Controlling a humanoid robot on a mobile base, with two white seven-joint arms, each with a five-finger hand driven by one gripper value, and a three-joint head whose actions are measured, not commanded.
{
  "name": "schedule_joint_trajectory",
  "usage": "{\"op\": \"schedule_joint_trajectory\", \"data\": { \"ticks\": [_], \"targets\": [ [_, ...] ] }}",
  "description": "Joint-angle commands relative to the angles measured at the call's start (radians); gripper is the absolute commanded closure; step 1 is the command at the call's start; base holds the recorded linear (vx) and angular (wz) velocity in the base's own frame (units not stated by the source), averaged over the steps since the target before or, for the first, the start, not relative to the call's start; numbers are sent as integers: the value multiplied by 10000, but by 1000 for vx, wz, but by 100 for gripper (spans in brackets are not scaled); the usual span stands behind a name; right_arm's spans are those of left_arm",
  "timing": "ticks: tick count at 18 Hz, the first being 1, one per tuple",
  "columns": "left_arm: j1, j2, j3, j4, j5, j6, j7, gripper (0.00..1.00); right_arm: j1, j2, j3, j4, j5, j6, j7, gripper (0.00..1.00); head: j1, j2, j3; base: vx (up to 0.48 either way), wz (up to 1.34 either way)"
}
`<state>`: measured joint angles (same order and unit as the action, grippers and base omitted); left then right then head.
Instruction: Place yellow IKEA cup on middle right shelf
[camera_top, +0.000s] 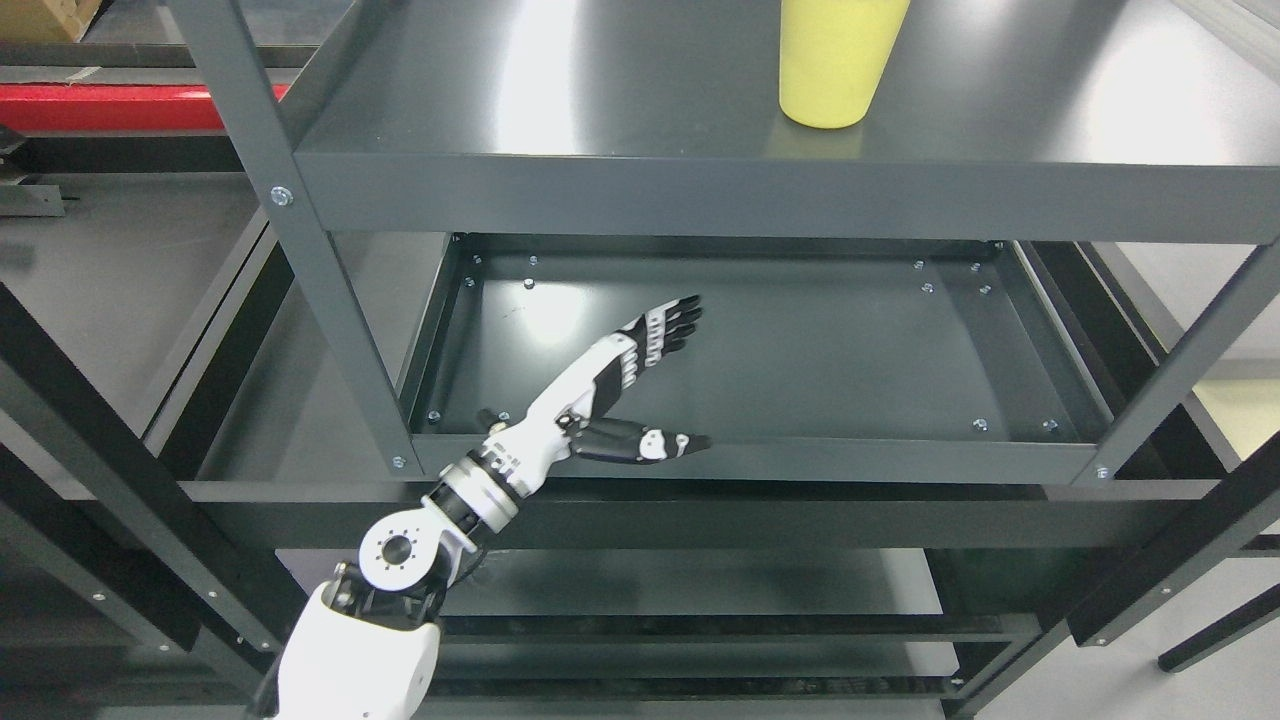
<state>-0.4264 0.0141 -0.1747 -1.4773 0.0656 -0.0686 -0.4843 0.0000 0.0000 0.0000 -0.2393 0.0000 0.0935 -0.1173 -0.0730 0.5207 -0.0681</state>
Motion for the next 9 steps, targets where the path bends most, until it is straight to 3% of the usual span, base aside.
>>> {"op": "schedule_joint_trajectory", "data": {
  "ticks": [1, 3, 9],
  "targets": [
    [889, 33, 2284, 768, -824, -204, 1674, 2, 138, -175, 169, 0, -245, 0, 7, 1, 0, 0, 0, 0, 0],
    [920, 33, 2040, 570, -1008, -21, 3425, 1, 138, -175, 169, 0, -245, 0, 7, 1, 0, 0, 0, 0, 0],
    [905, 33, 814, -321, -978, 165, 4134, 1, 138, -175, 169, 0, -245, 0, 7, 1, 0, 0, 0, 0, 0]
  ]
}}
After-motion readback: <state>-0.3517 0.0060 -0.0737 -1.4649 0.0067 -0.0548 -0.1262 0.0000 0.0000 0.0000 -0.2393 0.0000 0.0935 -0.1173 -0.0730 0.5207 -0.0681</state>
